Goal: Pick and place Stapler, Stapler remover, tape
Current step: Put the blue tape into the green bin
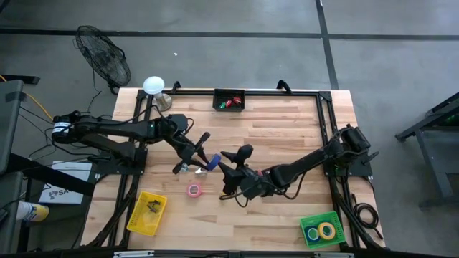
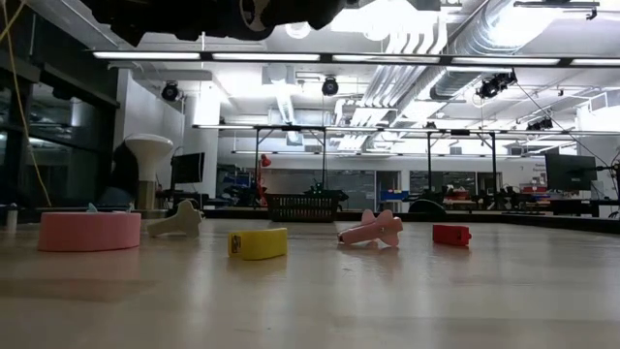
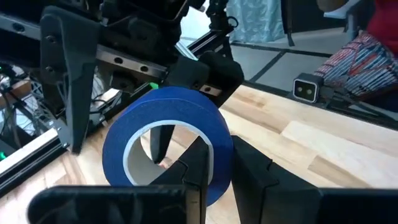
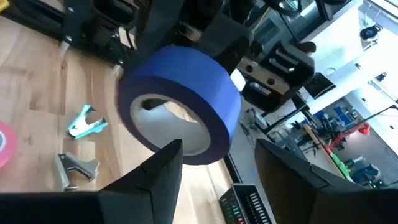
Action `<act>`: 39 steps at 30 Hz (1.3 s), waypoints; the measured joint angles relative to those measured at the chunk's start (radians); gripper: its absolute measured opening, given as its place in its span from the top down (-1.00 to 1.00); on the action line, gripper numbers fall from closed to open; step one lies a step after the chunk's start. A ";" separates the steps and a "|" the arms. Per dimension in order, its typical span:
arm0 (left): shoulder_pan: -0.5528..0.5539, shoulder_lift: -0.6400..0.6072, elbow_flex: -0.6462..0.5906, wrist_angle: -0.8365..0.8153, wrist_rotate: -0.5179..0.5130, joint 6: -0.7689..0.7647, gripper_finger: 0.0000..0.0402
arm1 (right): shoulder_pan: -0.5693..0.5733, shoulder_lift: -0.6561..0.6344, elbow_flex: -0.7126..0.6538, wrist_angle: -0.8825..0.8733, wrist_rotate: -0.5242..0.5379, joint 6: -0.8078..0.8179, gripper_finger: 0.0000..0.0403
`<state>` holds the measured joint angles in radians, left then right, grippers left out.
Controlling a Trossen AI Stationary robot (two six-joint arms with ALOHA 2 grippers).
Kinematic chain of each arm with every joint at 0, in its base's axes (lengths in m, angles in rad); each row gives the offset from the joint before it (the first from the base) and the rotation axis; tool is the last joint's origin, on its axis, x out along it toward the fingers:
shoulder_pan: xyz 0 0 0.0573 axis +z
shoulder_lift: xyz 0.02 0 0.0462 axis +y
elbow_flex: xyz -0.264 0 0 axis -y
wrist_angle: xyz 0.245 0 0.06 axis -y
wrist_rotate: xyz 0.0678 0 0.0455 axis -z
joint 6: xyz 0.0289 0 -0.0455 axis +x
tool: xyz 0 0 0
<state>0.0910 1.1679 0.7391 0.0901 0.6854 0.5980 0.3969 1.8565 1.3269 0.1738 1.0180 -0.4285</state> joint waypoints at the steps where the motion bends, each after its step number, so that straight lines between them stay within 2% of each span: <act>1: 0.001 0.000 0.000 -0.003 0.000 0.000 0.78 | -0.005 0.000 0.000 0.001 -0.005 -0.003 0.05; 7: 0.000 0.000 0.000 0.003 0.004 0.000 0.78 | -0.009 0.000 0.000 0.044 -0.003 -0.025 0.23; 18: 0.000 0.000 0.000 0.002 -0.011 0.000 0.78 | -0.011 0.000 0.000 0.058 -0.006 -0.024 0.85; 24: 0.000 0.000 0.000 -0.002 -0.028 -0.023 0.70 | -0.011 0.000 0.000 0.057 -0.015 -0.021 0.87; 29: -0.001 0.000 0.000 -0.004 -0.120 -0.033 0.57 | -0.012 0.000 0.000 0.053 -0.007 -0.021 0.87; 39: 0.000 0.001 -0.001 0.036 -0.204 -0.027 -0.02 | -0.012 0.000 0.000 0.000 0.023 0.041 0.87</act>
<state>0.0907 1.1687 0.7383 0.1257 0.4814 0.5713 0.3847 1.8568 1.3270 0.1739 1.0408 -0.3873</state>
